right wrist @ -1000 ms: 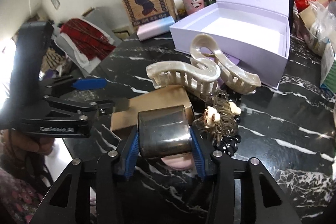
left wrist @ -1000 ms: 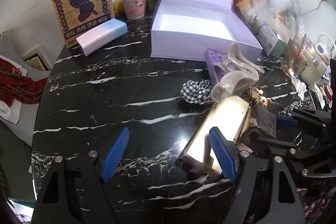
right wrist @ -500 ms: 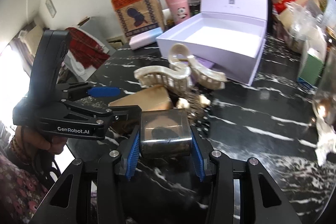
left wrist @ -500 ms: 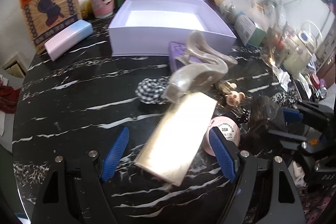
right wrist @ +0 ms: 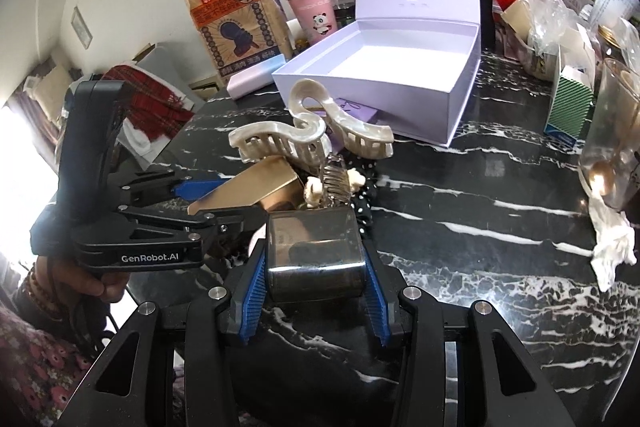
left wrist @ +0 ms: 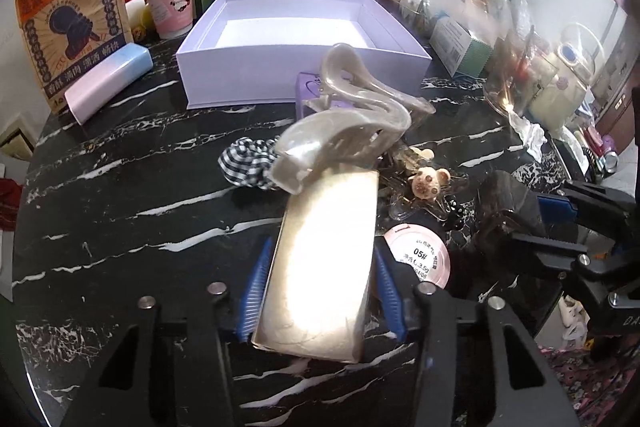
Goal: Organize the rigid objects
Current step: 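Carry the gold case and glass cube toward the open lavender box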
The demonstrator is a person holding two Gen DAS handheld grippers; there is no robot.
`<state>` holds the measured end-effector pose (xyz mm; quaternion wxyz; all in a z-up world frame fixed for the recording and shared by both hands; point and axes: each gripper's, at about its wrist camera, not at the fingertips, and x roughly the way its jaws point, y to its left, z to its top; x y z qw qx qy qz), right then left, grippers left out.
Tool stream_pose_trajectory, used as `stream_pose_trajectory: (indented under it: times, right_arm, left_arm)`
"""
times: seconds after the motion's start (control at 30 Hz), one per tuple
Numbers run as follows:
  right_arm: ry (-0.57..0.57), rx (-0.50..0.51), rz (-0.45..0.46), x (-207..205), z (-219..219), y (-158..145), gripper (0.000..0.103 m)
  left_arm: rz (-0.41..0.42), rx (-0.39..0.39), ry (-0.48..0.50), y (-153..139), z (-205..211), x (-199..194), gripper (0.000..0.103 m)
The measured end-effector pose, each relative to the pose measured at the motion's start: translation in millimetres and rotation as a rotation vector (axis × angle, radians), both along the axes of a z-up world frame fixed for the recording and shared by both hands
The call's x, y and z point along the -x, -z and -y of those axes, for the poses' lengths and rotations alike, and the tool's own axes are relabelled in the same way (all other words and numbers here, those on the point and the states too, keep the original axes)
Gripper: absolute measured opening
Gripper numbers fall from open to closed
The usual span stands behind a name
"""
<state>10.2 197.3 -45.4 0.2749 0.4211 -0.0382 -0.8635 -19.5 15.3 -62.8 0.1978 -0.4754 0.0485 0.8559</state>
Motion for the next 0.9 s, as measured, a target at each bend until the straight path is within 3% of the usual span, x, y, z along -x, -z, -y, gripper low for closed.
stream_pose_trajectory:
  times: [0.5,0.9]
  right_arm:
    - [-0.054,0.001,-0.014,1,10,-3,0.043]
    - [-0.115,0.011,-0.077,-4,13,-22,0.043]
  left_arm:
    - [-0.012,0.008,-0.084,-9,14,-8,0.044]
    - [-0.086,-0.004,-0.124,-41,13,-28,0.044]
